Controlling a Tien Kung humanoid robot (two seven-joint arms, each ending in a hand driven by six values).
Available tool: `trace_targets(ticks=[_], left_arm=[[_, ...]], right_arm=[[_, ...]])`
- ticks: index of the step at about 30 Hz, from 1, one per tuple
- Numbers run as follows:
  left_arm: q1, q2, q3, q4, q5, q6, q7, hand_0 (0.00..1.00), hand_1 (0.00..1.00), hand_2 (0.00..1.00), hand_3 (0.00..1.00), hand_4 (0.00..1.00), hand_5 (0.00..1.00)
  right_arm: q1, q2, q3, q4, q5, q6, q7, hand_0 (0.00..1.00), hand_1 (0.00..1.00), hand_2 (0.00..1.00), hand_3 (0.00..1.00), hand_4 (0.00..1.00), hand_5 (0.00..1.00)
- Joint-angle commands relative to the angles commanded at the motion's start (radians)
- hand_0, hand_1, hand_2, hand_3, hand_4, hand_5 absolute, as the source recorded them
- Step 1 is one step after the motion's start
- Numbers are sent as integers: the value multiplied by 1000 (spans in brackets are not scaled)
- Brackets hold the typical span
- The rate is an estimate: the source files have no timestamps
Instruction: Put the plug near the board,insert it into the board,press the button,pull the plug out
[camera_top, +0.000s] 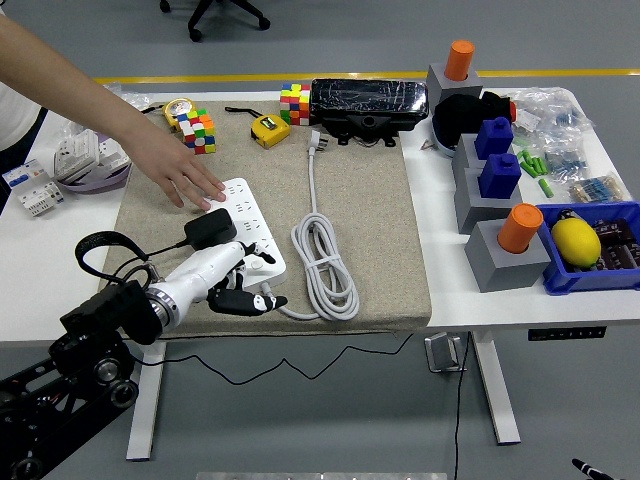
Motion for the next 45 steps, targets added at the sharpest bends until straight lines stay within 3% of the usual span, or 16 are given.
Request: trace_targets(ticks=[17,34,37,38,43,44,45], left_arm=[[-18,-14,10,79,-9,-18,32,75,72,142,831,885,516],[-16,-15,13,105,-24,-21,37,75,71,142,816,895,535],[-12,-14,8,94,-14,21,-8,75,71,142,816,895,535],[-11,-14,7,92,-12,40,-29,113,71,158,742,897,537],[-11,-13,-4,98,-86,214,-208,113,71,158,742,897,537],[-11,-13,-7,102,-114,248,-242,254,183,258,649,884,508],[-11,-13,-9,106,-141,277,-271,254,183,258,649,884,508]], right_arm=[[2,-1,1,1,1,0,0,650,645,639,566,988,556],[2,-1,1,1,0,0,0,650,646,639,565,987,555],[2,-2,2,2,0,0,0,650,646,639,565,987,555],[2,-2,2,2,0,0,0,650,646,639,565,987,555],[2,-1,1,1,1,0,0,650,646,639,565,987,555],[2,-1,0,1,2,0,0,650,645,639,566,987,555],[2,0,0,0,1,0,0,650,645,639,566,987,555]])
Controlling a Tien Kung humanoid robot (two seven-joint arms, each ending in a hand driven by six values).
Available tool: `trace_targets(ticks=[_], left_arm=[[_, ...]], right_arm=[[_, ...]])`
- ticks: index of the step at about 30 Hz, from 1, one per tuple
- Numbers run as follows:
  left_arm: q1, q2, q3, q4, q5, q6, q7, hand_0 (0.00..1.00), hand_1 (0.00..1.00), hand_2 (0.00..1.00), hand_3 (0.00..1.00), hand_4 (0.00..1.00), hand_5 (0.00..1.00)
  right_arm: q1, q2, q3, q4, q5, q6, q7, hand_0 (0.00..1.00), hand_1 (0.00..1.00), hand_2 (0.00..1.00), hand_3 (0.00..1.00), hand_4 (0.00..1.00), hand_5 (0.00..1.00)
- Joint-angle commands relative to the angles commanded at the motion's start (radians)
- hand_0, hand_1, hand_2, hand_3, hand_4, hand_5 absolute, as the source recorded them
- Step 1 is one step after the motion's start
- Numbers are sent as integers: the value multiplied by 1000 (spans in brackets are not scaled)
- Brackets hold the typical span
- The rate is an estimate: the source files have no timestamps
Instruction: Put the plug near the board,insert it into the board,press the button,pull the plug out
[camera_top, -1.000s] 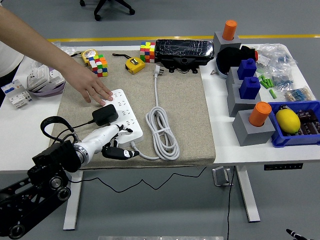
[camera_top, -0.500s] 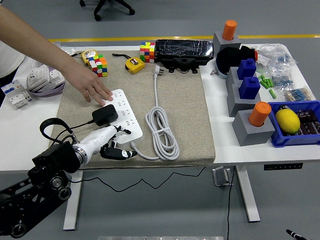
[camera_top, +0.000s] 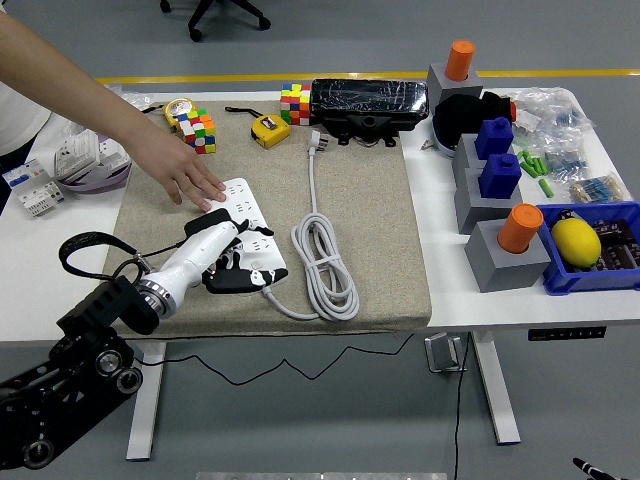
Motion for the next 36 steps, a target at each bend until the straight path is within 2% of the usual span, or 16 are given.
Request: trace_targets(ticks=[2,4,5,20,23,24,29,30,35,36], left_arm=[[0,0,-3,8,-49,44,-48,254,183,258,649,884,508],[2,0,-5,14,-74,67,-74,254,183,258,649,884,508],[3,1,-6,15,-78,71,-77,301,271,345,616,861,461],[0,3,-2,16,-72,55,-58,300,261,362,625,865,478],[-2,4,1,18,-37,14,-8,300,261,362,625,865,478],[-3,5,4,17,-13,-6,15,124,94,167,668,874,479],[-1,3,14,15,83,-93,108,124,94,167,668,874,479],[-2,3,14,15,92,-104,119,80,66,141,736,879,481],[-7,7,21,18,109,-150,172,80,66,141,736,879,481],[-8,8,21,20,109,-158,179,74,65,140,763,880,474]], right_arm=[[0,0,-1,0,1,0,0,650,645,639,566,987,555],[0,0,-1,0,0,0,0,650,645,639,566,987,555],[0,0,-1,0,0,0,0,650,646,639,566,988,556],[3,-2,-3,1,2,0,0,650,646,639,566,989,557],[3,-2,-5,1,2,1,0,650,646,639,566,989,557],[3,-3,-6,0,2,1,0,650,646,639,565,988,556],[3,-6,-9,0,3,1,-1,650,646,639,565,988,556],[4,-6,-10,-1,3,1,-1,651,646,639,566,989,556],[6,-6,-12,1,3,1,0,651,646,639,566,989,556],[7,-7,-12,1,3,1,0,651,646,639,564,989,557]])
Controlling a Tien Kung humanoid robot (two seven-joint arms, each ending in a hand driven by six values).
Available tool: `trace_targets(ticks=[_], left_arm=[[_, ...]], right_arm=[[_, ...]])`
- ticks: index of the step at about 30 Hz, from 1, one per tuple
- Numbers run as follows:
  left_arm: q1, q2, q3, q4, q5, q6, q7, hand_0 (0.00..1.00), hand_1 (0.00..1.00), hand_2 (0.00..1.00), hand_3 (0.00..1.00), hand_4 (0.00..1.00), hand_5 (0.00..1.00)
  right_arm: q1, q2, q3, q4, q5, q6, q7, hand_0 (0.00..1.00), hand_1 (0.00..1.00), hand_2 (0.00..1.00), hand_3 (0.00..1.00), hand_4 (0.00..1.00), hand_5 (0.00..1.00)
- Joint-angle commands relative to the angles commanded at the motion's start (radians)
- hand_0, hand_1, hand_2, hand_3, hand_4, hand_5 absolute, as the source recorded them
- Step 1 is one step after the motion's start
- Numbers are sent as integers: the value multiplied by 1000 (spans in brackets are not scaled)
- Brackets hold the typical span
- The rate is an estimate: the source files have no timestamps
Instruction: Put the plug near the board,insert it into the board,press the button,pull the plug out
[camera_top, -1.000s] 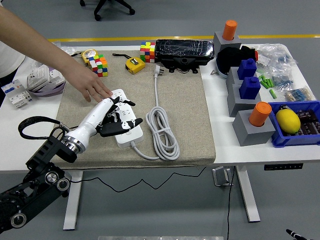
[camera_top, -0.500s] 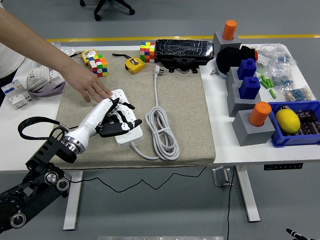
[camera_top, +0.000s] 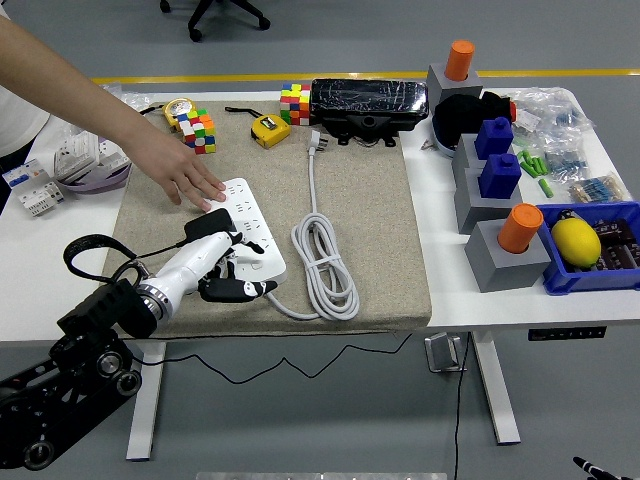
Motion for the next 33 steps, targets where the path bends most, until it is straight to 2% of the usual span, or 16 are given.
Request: trace_targets(ticks=[6,17,19,33], left_arm=[[2,0,1,8,0,-21,16,74,65,140,765,878,473],[1,-5,4,24,3,-31,30,75,65,140,749,878,474],[-1,-7,3,26,4,-32,32,74,64,140,768,901,499],[-1,-9,8,29,-1,-78,59,74,63,140,760,907,508]], right_arm=[[-1,-3,-1,0,0,0,0,651,646,639,563,989,557],[-4,-1,-3,1,0,0,0,650,646,639,563,989,557],[-4,-2,-3,0,-1,0,0,650,646,639,563,990,557],[-6,3,7,0,-3,-1,0,650,646,639,563,989,557]])
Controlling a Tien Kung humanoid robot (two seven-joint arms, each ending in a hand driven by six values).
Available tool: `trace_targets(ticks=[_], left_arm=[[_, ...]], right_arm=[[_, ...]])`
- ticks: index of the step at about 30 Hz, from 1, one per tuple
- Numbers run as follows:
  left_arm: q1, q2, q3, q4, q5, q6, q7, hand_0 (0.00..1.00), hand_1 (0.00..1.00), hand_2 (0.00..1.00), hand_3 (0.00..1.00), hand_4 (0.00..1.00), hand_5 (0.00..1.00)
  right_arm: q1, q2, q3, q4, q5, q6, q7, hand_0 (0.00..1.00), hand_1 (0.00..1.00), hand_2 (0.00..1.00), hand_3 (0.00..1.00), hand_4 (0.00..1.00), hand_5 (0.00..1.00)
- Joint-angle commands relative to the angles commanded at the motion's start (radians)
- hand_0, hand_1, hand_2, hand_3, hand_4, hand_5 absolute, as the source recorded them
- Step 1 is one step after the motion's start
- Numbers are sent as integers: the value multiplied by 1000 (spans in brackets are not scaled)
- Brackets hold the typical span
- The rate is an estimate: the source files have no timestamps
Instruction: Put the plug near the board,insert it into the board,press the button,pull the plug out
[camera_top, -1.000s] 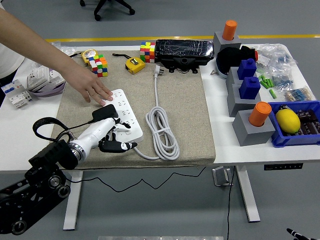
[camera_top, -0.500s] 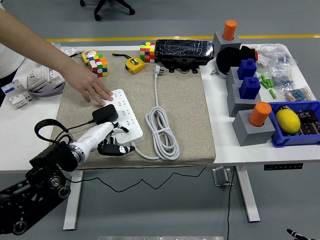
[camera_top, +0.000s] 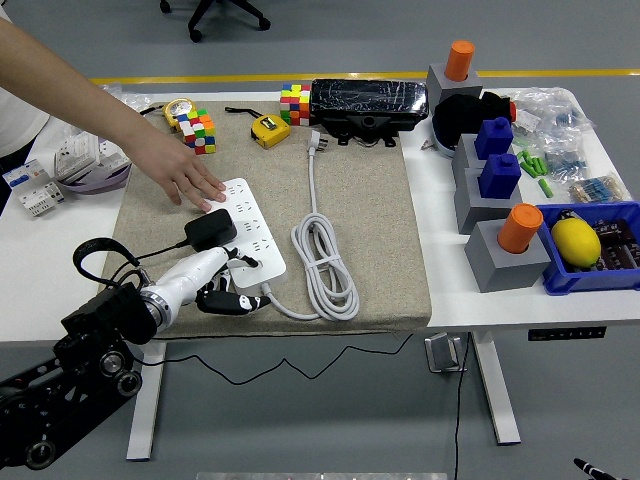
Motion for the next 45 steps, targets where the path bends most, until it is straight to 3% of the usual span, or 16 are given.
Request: trace_targets(ticks=[4,8,9,10,14,15,19,20,21,26,27,44,45], left_arm=[[3,0,-7,-4,-2,15,-23,82,65,143,731,907,509],[6,-5,-23,20,-52,166,-170,82,65,143,731,907,509],[6,-7,-27,25,-66,193,-196,236,174,264,655,896,483],[2,-9,-35,37,-81,236,-234,236,174,264,655,896,483],[-15,-16,-57,90,-63,310,-281,236,174,264,655,896,483],[-19,-18,-62,106,-50,326,-288,404,488,516,622,882,432],[-32,-30,-85,163,6,378,-298,404,488,516,622,882,432],[-34,-32,-88,173,10,381,-296,404,488,516,622,882,432],[-36,-33,-91,183,14,385,-294,681,663,637,673,899,432],[-40,-39,-101,233,47,390,-280,681,663,637,673,899,432],[-41,-40,-103,242,50,388,-277,722,696,661,699,905,435],[-101,-72,-47,354,35,337,-245,718,691,648,650,891,404],[-104,-75,-42,358,30,336,-243,543,529,494,543,704,205]], right_arm=[[0,1,2,1,0,0,0,650,646,639,563,989,557],[-1,2,1,0,0,0,0,650,646,639,563,989,557],[-1,2,0,0,0,0,0,650,646,639,563,989,557],[-1,2,-1,0,0,0,0,650,646,639,563,989,557],[0,3,-2,0,2,0,0,650,646,639,563,989,557],[0,3,-2,0,2,0,0,650,646,639,562,989,557],[1,3,-1,0,3,0,0,650,646,639,562,989,557],[1,3,-2,0,3,0,0,650,646,639,562,989,557],[1,3,-3,0,4,0,0,650,646,639,563,989,557],[0,4,-5,0,5,1,0,650,646,639,563,989,557],[0,4,-5,0,5,1,0,651,646,639,563,989,557],[2,3,-7,1,8,0,0,651,647,639,563,990,558],[1,2,-8,1,8,1,1,651,647,639,563,989,557]])
